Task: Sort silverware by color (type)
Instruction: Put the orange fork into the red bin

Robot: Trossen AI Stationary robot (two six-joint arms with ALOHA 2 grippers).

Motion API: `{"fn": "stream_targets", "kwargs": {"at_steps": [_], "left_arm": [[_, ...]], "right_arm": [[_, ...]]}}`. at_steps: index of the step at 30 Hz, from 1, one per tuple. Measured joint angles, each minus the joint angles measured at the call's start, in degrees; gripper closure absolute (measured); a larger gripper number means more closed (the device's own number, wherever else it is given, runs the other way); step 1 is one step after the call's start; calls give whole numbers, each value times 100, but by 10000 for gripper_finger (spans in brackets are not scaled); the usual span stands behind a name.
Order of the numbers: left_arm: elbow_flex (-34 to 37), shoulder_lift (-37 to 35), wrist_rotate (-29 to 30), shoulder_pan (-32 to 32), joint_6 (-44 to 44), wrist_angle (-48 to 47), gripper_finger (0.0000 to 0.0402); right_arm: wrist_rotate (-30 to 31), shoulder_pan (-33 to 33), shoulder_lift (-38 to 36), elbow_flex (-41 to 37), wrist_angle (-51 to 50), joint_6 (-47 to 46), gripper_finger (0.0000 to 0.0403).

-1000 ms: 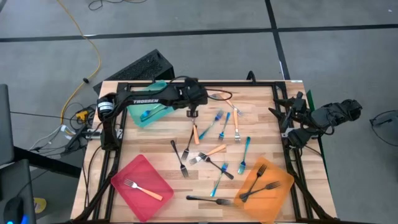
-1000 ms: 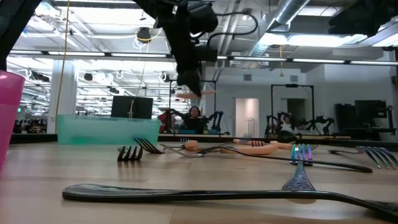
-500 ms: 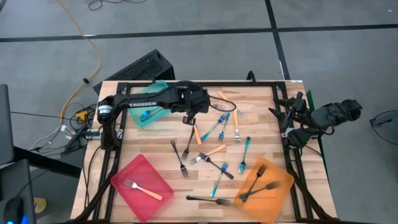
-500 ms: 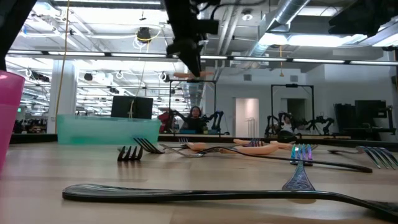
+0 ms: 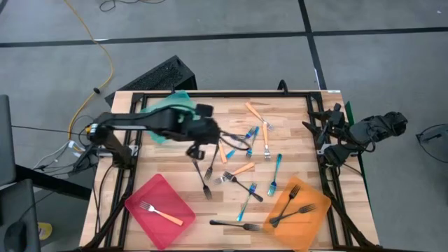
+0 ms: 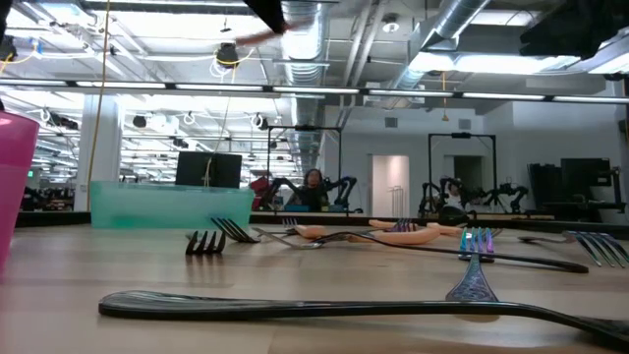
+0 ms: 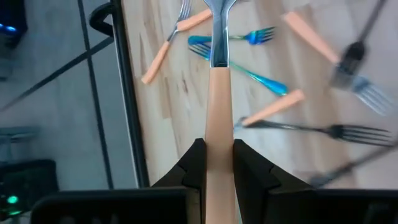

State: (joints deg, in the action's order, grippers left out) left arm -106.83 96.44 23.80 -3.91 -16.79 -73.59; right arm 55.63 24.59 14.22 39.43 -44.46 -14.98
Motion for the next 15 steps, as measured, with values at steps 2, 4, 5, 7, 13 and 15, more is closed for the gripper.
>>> {"fn": "stream_targets", "kwargs": {"at_steps": [2, 4, 5, 7, 13, 15], "left_arm": [[0, -221, 1, -213, 355, -364, 369], [0, -389, 0, -439, 879, -716, 369], [0, -452, -1, -547, 1126, -846, 369], [0, -537, 5, -800, 1609, -1141, 369], [68, -559, 34, -1670, 2507, -1625, 369], [169, -559, -110, -1996, 2507, -1601, 369]], "right_arm": [[-1, 1, 0, 1, -9, -1, 161], [-1, 1, 0, 1, -14, -3, 161], [-1, 0, 0, 1, -18, -1, 161], [-1, 1, 0, 1, -28, -2, 161], [-1, 0, 0, 1, -38, -4, 161], [-1, 0, 0, 1, -38, -5, 161]]}}
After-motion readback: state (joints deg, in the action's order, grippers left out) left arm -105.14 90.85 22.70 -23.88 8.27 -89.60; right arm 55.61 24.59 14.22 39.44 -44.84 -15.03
